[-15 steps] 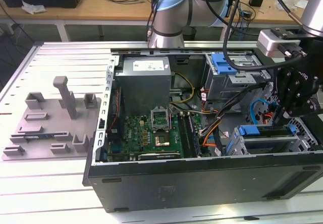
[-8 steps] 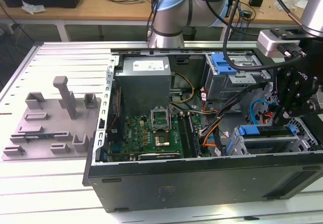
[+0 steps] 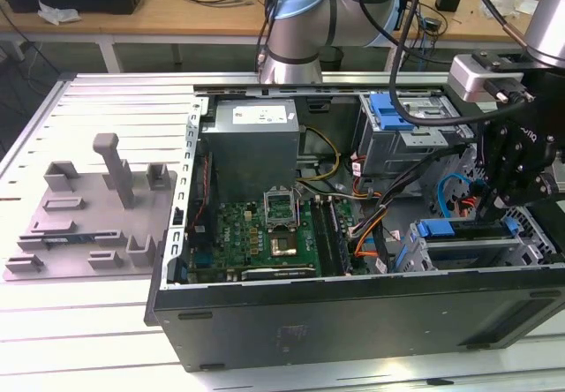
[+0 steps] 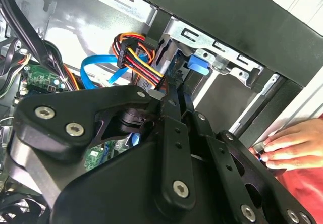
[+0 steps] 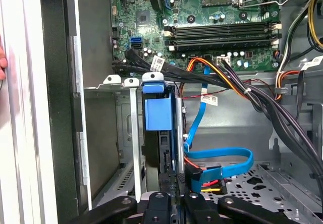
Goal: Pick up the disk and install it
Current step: 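Insert the first disk wire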
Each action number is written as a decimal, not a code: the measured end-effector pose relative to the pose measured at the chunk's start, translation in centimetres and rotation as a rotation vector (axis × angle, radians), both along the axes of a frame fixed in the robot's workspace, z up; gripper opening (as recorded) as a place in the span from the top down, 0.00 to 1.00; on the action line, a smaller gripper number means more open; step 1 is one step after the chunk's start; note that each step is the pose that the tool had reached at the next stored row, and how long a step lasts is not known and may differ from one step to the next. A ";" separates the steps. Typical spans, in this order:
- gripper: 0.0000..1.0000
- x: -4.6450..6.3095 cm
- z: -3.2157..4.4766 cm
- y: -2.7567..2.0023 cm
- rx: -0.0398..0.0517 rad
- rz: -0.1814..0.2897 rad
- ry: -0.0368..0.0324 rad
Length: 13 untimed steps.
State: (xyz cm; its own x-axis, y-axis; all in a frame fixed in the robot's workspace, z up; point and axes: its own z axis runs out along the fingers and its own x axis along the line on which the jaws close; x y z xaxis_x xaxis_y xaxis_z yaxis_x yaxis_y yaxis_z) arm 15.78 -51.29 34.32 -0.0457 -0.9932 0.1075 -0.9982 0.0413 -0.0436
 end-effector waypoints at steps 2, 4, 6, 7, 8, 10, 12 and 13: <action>0.84 0.0 -0.04 -0.01 -0.0001 0.000 0.0000; 0.84 0.0 -0.10 -0.02 0.0000 0.000 0.0000; 0.84 0.0 -0.14 -0.03 0.0000 0.000 0.0000; 0.84 0.0 -0.16 -0.03 0.0000 0.000 0.0000; 0.84 0.0 -0.18 -0.04 -0.0001 0.000 -0.0001; 0.84 0.0 -0.21 -0.04 -0.0002 0.000 -0.0001; 0.84 0.0 -0.26 -0.05 0.0000 0.000 -0.0001; 0.84 0.0 -0.26 -0.05 -0.0001 0.000 0.0000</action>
